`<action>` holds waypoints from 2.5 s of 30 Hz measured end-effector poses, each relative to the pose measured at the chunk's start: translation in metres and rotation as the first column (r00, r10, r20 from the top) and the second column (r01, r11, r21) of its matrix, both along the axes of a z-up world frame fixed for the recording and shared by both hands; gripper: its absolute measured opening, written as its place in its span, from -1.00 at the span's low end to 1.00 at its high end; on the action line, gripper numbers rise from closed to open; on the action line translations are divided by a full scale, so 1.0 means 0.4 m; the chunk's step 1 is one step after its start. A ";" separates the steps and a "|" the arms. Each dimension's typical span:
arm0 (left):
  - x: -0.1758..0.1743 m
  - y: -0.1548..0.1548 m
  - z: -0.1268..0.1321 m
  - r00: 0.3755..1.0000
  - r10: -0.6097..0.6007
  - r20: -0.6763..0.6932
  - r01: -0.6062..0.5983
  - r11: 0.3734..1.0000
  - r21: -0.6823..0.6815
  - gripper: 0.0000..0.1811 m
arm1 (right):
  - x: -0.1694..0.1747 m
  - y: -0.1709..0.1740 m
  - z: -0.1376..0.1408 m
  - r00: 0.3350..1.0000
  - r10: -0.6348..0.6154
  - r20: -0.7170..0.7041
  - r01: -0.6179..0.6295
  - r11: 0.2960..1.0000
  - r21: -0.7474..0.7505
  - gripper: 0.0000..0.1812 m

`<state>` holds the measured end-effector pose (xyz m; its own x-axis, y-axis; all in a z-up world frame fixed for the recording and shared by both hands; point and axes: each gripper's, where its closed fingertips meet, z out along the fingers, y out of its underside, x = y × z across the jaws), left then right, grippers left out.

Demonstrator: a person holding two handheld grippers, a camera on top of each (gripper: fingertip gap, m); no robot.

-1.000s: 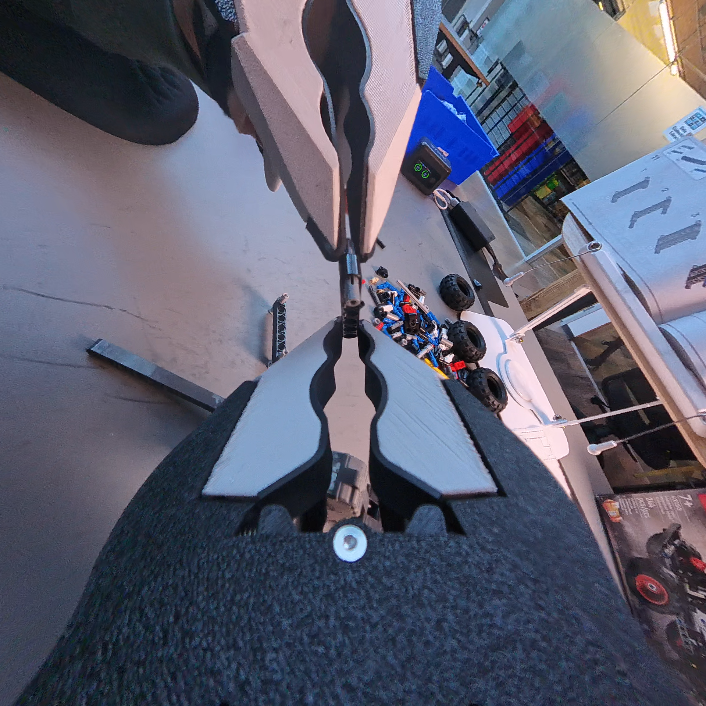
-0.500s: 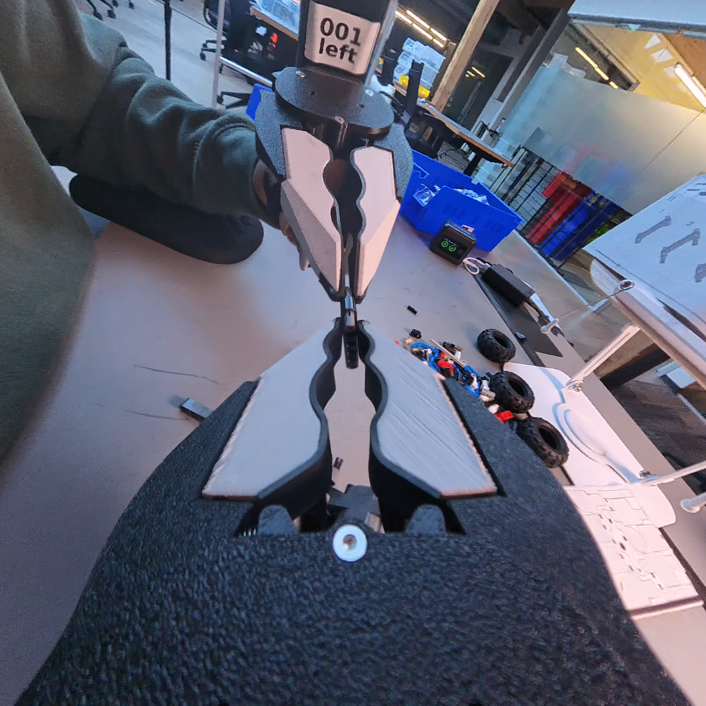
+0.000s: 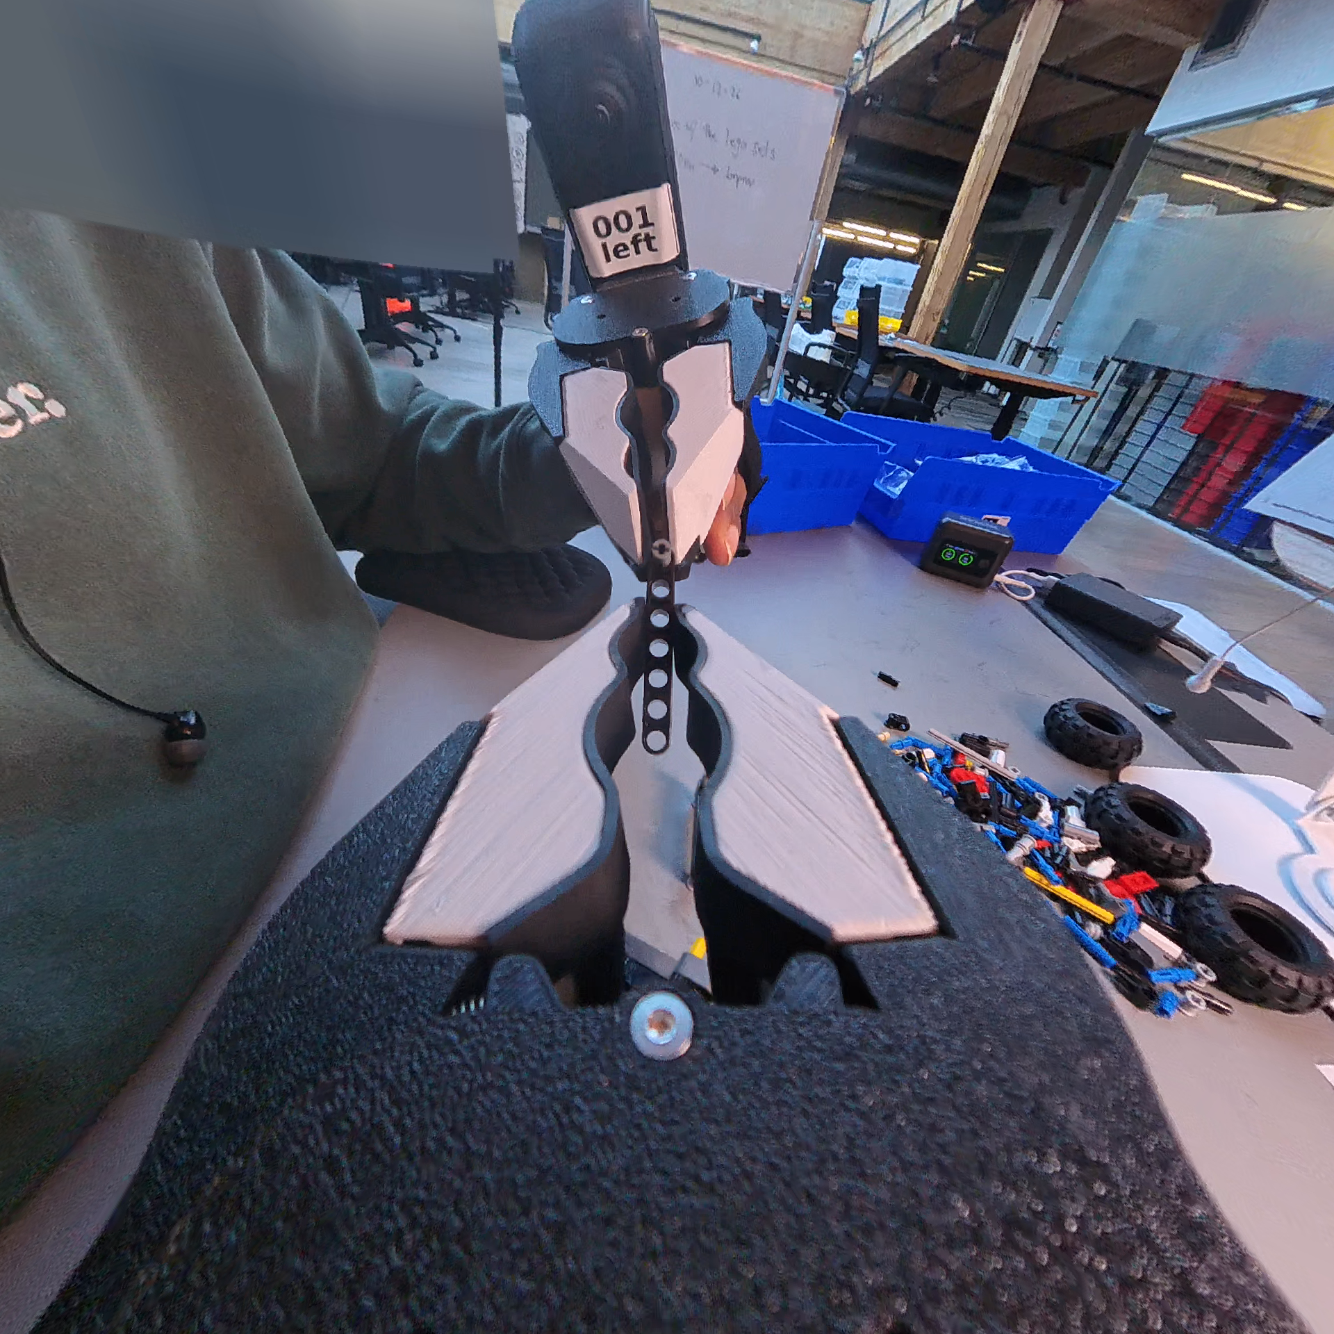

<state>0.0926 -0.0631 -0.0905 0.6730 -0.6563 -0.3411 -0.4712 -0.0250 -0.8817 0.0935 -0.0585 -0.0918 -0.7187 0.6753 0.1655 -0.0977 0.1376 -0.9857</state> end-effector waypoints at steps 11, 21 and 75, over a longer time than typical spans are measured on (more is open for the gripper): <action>-0.006 0.010 -0.045 0.998 0.007 0.056 -0.002 0.997 -0.080 -0.97 | -0.031 -0.004 -0.051 0.992 -0.128 0.001 0.125 0.969 0.211 -0.93; -0.007 0.012 -0.028 0.990 -0.004 0.141 0.014 0.997 -0.074 -0.98 | -0.015 -0.001 -0.009 0.999 -0.031 0.025 0.032 0.998 -0.044 -0.94; -0.048 0.054 -0.051 0.856 0.160 0.491 -0.041 0.969 -0.244 -1.00 | -0.008 0.171 0.209 0.989 -0.127 -0.073 0.058 0.799 -0.598 -0.94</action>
<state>0.0732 -0.0417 -0.1109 0.7791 -0.5925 0.2050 0.0514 -0.2655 -0.9627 0.0902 0.0098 -0.0083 -0.6496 0.7279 -0.2197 -0.2207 -0.4571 -0.8616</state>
